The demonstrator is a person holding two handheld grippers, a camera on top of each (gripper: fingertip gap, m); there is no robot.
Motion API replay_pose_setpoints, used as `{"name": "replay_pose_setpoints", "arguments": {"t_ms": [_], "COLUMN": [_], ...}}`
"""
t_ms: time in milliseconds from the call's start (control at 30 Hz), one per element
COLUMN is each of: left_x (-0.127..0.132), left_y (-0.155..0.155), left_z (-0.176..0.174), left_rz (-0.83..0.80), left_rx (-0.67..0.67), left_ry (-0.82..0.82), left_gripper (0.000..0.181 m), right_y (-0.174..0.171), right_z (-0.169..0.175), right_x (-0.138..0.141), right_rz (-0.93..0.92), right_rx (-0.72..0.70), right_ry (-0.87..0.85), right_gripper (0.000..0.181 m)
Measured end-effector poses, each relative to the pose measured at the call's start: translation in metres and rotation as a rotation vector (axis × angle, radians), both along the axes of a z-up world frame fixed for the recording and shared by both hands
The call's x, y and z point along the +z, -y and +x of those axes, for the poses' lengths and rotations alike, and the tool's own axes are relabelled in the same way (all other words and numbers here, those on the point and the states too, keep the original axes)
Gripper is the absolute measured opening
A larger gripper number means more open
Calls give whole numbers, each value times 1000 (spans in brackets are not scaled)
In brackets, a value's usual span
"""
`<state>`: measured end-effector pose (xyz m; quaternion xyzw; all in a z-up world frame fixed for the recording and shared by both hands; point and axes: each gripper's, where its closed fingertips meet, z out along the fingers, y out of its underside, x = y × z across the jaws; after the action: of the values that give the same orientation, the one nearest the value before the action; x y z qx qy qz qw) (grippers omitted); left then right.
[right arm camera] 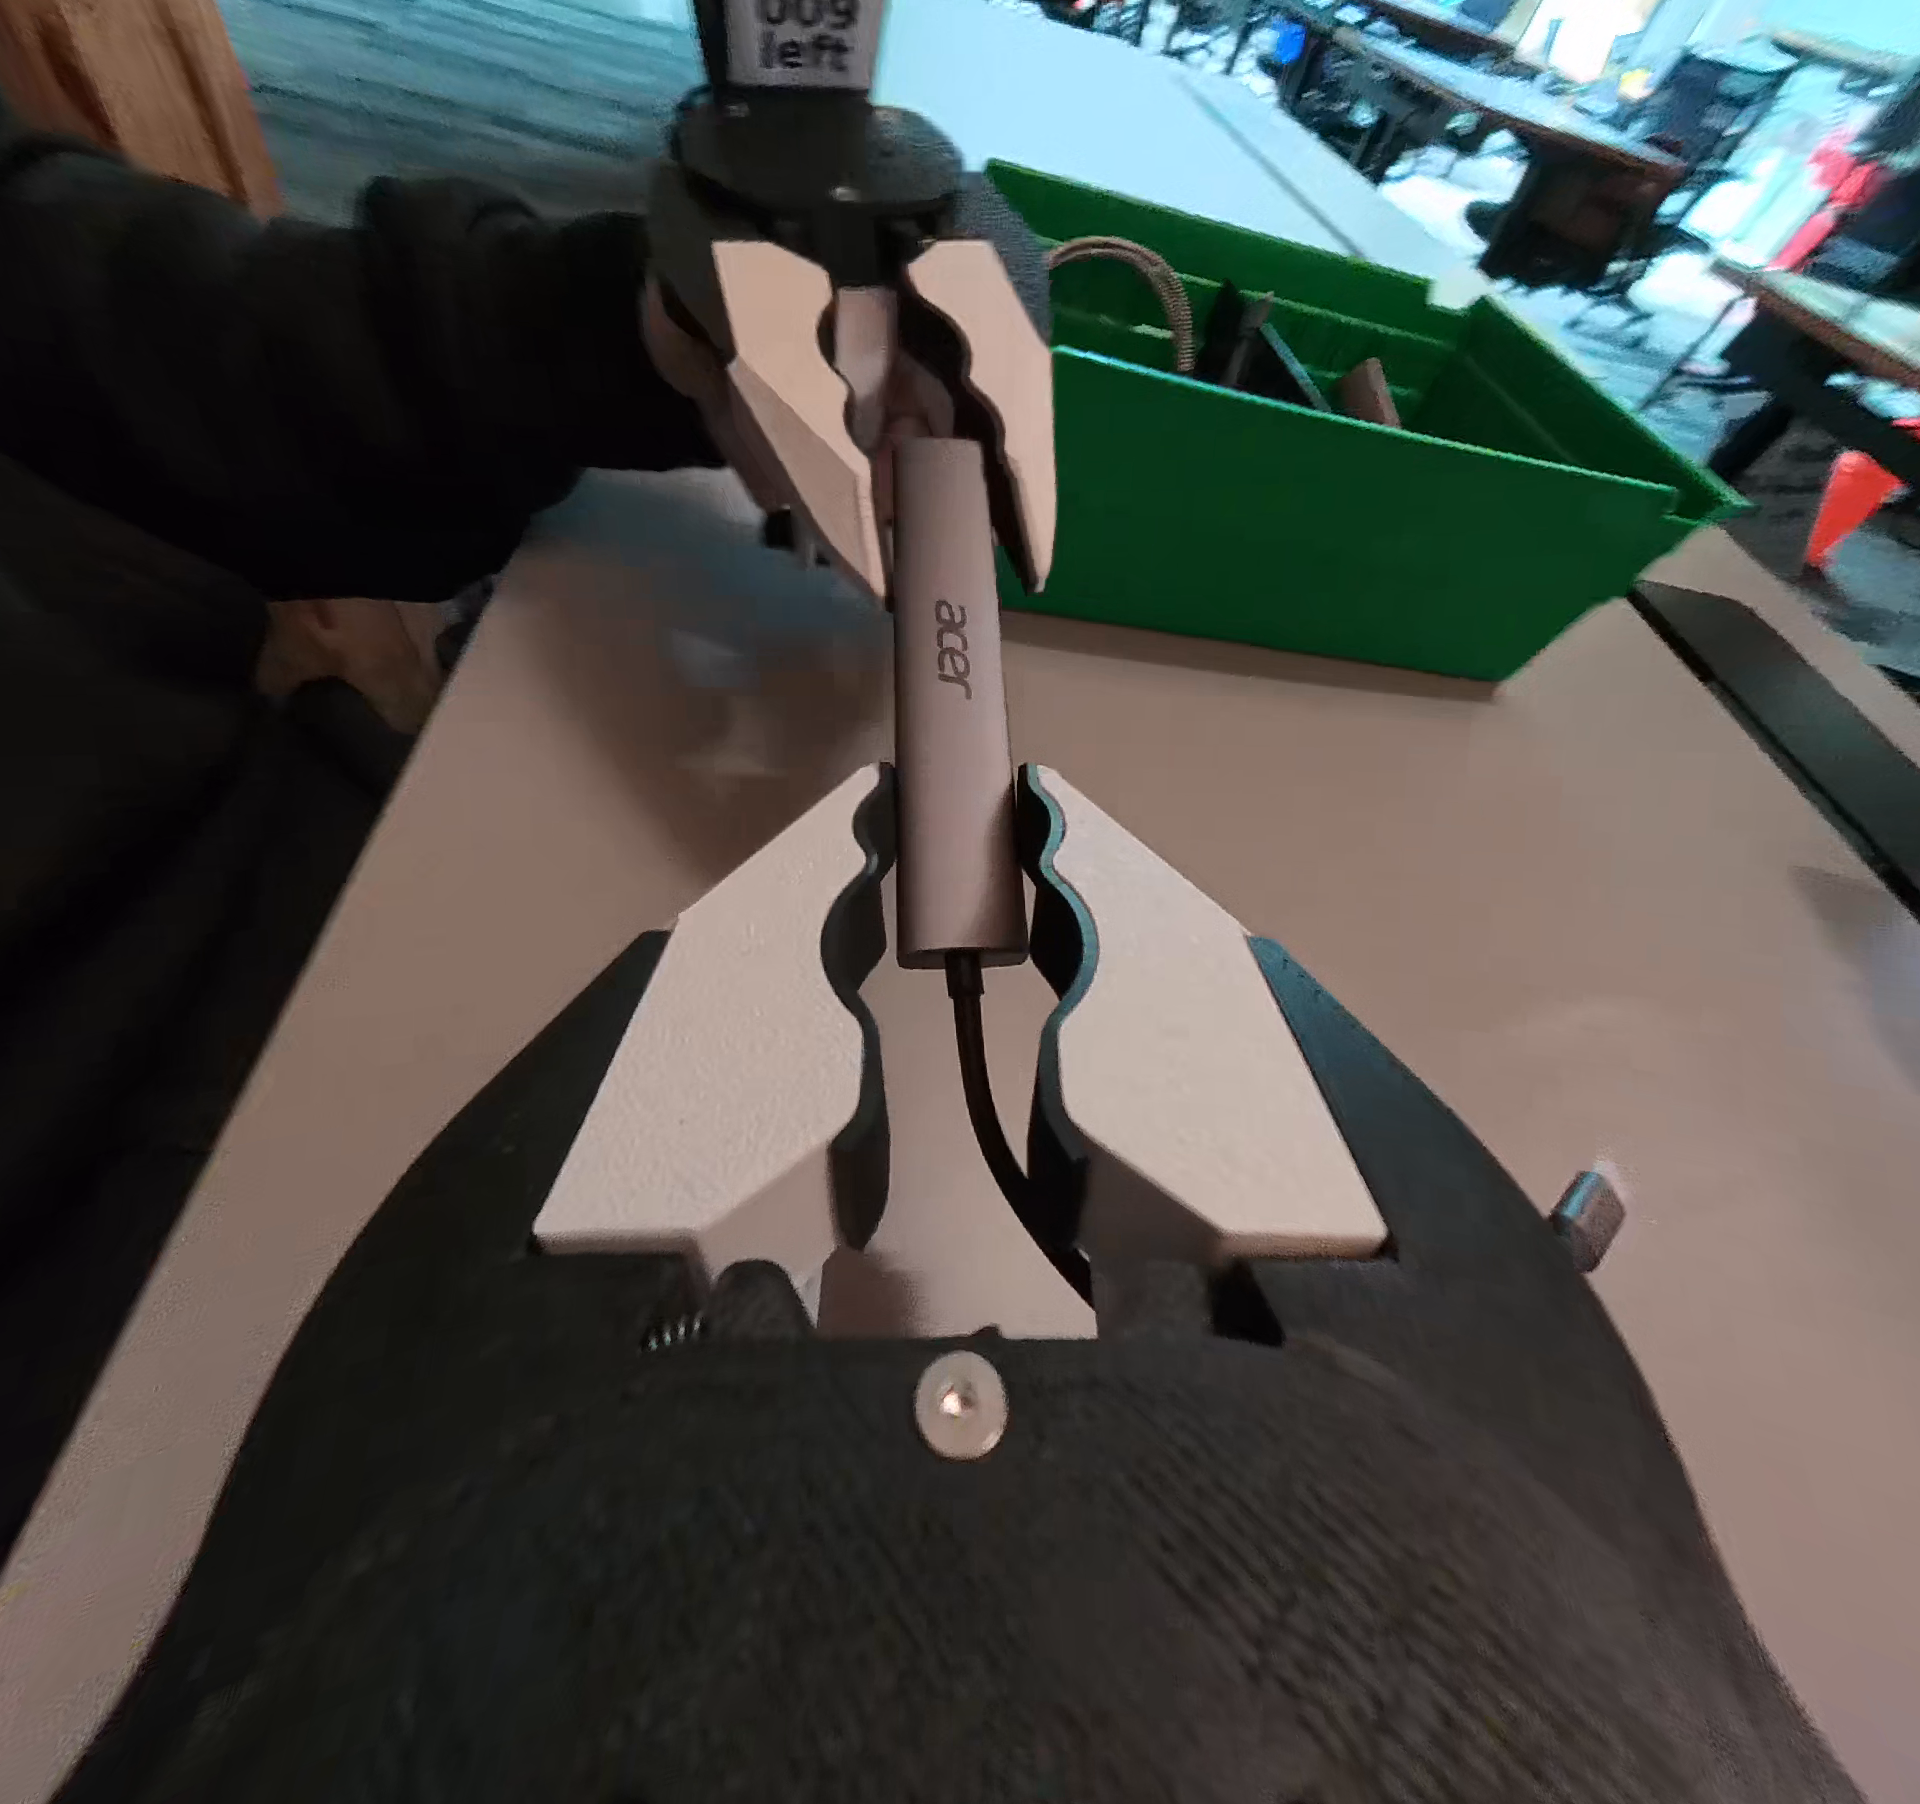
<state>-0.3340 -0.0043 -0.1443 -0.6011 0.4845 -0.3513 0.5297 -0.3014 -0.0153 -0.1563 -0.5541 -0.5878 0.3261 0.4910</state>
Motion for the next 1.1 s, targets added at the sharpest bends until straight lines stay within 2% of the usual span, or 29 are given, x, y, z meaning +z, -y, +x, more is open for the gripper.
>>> {"name": "replay_pose_setpoints", "arguments": {"t_ms": [100,133,233,333,433,500,567,700,900,1100], "left_x": [14,19,31,36,35,36,33,38,42,46], "left_y": [-13,-17,-26,-26,-22,-15,-15,-19,-17,-10], "left_z": [1,1,-4,5,28,43,50,45,44,53], "left_rz": [-136,-182,-268,-350,-454,-525,-578,-634,-943,-979], "left_rx": [127,176,319,349,285,213,195,172,-11,-57], "left_ry": [47,57,85,164,281,352,394,530,767,786], "left_gripper": [60,64,65,64,63,57,41,8,7,7], "right_y": [-19,-26,-38,-42,-28,-36,-38,-31,-20,-19], "right_z": [2,3,8,14,14,10,5,0,0,-1], "right_x": [7,11,24,44,61,47,36,39,52,53], "right_rz": [-24,-27,-32,-10,108,188,272,336,417,439], "right_rx": [-93,-133,-198,-250,-260,-326,-344,-330,-296,-289], "right_ry": [-118,-179,-321,-437,-508,-398,-307,-306,-391,-398], "right_gripper": [21,21,21,21,21,21,21,22,22,24]}}
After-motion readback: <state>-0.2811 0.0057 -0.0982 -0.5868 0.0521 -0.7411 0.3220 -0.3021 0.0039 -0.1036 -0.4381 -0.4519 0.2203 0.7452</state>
